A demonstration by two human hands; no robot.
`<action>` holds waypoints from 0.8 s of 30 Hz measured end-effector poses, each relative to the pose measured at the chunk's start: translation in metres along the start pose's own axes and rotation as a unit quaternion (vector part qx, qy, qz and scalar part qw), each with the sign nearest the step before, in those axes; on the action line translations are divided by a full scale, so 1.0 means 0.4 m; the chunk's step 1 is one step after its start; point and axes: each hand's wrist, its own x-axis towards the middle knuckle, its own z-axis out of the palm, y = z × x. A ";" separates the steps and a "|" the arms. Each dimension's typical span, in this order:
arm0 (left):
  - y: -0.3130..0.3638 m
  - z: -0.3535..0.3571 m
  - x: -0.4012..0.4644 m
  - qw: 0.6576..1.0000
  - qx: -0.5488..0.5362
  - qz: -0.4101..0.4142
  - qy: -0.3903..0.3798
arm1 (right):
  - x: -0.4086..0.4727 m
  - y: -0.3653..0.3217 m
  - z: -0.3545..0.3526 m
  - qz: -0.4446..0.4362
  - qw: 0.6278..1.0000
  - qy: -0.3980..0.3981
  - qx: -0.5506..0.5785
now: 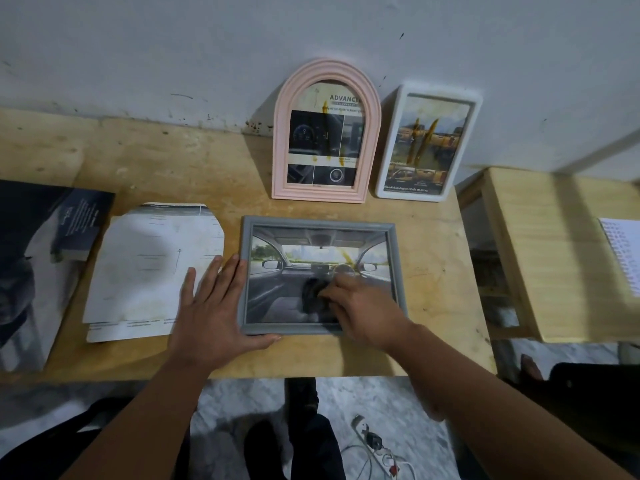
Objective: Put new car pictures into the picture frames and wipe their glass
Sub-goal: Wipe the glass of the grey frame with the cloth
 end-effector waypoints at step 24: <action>0.003 0.002 0.002 1.000 0.000 0.003 0.000 | -0.052 0.012 -0.044 -0.034 0.995 -0.083 0.038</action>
